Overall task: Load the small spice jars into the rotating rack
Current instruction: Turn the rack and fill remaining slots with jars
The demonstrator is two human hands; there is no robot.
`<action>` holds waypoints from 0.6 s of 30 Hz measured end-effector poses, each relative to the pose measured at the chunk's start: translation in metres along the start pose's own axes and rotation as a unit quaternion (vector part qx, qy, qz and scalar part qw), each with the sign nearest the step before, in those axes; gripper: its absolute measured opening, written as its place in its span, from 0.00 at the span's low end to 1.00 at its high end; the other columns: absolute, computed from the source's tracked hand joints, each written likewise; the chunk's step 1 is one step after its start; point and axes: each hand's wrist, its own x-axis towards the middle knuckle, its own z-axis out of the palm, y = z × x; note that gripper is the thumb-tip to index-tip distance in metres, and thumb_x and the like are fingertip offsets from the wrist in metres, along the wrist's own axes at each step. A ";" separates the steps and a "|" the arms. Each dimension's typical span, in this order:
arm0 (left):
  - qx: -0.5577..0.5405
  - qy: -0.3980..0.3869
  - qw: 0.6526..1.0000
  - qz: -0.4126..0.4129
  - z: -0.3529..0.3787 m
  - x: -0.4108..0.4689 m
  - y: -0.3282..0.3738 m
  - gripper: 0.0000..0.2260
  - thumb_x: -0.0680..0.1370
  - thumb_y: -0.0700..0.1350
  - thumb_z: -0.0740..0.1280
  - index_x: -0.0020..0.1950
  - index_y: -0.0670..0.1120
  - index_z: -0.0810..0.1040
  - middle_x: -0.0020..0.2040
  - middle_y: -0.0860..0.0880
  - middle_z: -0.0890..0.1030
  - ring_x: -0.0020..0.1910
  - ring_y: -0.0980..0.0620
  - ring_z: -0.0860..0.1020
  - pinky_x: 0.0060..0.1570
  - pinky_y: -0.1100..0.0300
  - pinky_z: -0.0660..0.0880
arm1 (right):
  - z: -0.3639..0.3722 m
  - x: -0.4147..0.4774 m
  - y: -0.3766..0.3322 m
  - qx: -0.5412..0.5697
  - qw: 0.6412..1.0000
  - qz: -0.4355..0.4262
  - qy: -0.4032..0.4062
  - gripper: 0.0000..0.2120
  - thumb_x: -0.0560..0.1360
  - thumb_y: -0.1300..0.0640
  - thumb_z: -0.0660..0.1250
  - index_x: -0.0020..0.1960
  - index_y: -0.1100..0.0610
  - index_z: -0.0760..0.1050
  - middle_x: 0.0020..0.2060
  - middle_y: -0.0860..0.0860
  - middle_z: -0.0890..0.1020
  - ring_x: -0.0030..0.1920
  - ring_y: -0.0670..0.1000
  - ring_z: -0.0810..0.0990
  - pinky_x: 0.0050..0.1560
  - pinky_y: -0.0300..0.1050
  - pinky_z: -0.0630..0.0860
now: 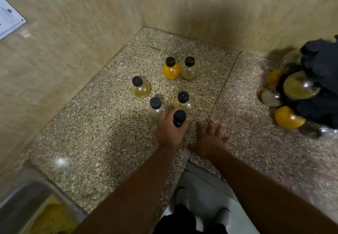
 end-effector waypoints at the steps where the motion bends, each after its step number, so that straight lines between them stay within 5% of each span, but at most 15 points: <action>1: 0.000 -0.006 1.000 0.009 0.001 0.002 0.002 0.20 0.71 0.56 0.76 0.58 0.48 0.80 0.54 0.49 0.79 0.53 0.49 0.78 0.49 0.58 0.73 | -0.002 -0.001 0.001 0.008 1.000 -0.001 0.006 0.46 0.74 0.29 0.61 0.81 0.43 0.40 0.81 0.56 0.38 0.79 0.69 0.39 0.71 0.77 0.44; 4: -0.006 -0.021 0.999 0.029 0.009 0.007 0.013 0.20 0.71 0.54 0.76 0.59 0.47 0.81 0.55 0.47 0.79 0.53 0.47 0.78 0.49 0.59 0.73 | -0.012 -0.004 0.011 0.059 0.997 0.011 0.043 0.42 0.76 0.35 0.63 0.82 0.47 0.49 0.82 0.57 0.49 0.80 0.64 0.50 0.75 0.71 0.55; 8: -0.025 -0.044 0.997 0.066 0.027 0.008 0.044 0.20 0.71 0.54 0.77 0.60 0.47 0.80 0.56 0.47 0.79 0.54 0.49 0.77 0.49 0.61 0.70 | -0.038 -0.014 0.042 0.178 0.974 0.055 0.131 0.34 0.77 0.44 0.66 0.78 0.52 0.60 0.77 0.57 0.65 0.72 0.61 0.69 0.67 0.56 0.72; 14: -0.065 -0.102 0.985 0.123 0.067 0.003 0.111 0.23 0.71 0.55 0.76 0.63 0.49 0.79 0.56 0.48 0.79 0.56 0.49 0.78 0.53 0.58 0.74 | -0.085 -0.043 0.098 0.288 0.905 0.117 0.289 0.24 0.79 0.49 0.66 0.73 0.56 0.71 0.66 0.59 0.79 0.64 0.62 0.77 0.60 0.50 0.73; 18: -0.084 -0.141 0.968 0.190 0.092 -0.001 0.166 0.27 0.70 0.57 0.77 0.66 0.48 0.78 0.60 0.50 0.81 0.59 0.52 0.78 0.56 0.61 0.73 | -0.112 -0.062 0.138 0.414 0.822 0.173 0.352 0.18 0.78 0.47 0.66 0.66 0.52 0.78 0.58 0.54 0.83 0.60 0.58 0.80 0.60 0.49 0.74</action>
